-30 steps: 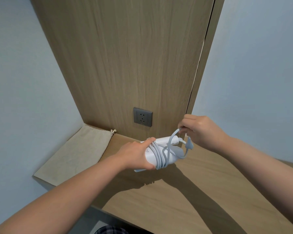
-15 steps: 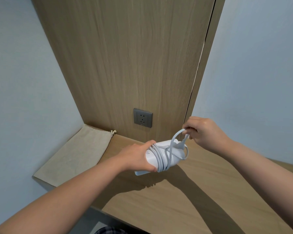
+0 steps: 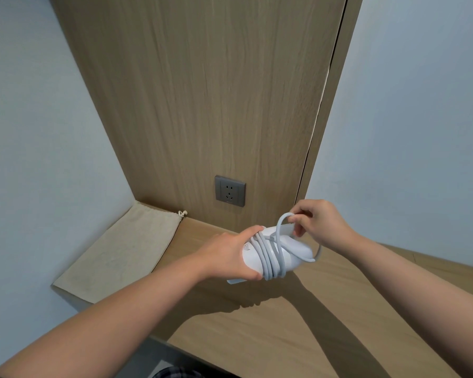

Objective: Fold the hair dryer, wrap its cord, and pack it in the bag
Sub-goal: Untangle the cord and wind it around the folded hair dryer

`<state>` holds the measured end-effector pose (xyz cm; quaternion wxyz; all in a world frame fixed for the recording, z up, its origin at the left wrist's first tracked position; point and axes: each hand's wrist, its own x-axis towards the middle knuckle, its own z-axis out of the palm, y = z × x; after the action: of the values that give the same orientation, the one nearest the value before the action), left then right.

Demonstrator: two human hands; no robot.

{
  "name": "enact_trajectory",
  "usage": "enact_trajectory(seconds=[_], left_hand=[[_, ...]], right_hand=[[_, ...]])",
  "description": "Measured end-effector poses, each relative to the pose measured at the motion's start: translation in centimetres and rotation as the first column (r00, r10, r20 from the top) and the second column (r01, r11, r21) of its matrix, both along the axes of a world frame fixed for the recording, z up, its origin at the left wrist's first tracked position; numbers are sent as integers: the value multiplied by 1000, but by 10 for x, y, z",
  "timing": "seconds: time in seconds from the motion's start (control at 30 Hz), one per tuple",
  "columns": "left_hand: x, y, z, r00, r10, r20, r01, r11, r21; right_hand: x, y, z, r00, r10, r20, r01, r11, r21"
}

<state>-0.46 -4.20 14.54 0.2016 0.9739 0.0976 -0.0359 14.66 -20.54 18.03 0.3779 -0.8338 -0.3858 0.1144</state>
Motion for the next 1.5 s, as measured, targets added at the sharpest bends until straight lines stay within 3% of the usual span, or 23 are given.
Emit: enact_trajectory(seconds=[0.3,0.47,0.6,0.77,0.83,1.0,1.23,1.5], left_hand=[[-1,-8,5,998,-28,55,21,993,118],[-1,-9,4,997,-13,72,1,987,161],[-2,-8,3,998,1,70,-13,984,178],[-5,-4,1,999,23,43,-30,987,161],[-5,-3,0,999,43,33,-46,992,114],[-4,-2,-2,996,87,25,-86,996,-27],[-6,-5,-3,996,88,15,-88,996,-27],[-9,1,-6,997,71,17,-72,997,38]], right_hand=[[-2,12,-1,976,103,192,-69,982,-174],[-5,14,1,985,82,149,-51,979,-200],[-8,14,0,975,195,105,-159,947,-281],[-5,5,15,921,355,-158,-389,852,-352],[-7,2,16,900,405,-159,-433,800,-414],[-9,3,4,900,434,34,-378,816,-437],[-6,9,1,884,467,-18,-430,798,-421],[-12,20,-9,910,414,26,-348,795,-497]])
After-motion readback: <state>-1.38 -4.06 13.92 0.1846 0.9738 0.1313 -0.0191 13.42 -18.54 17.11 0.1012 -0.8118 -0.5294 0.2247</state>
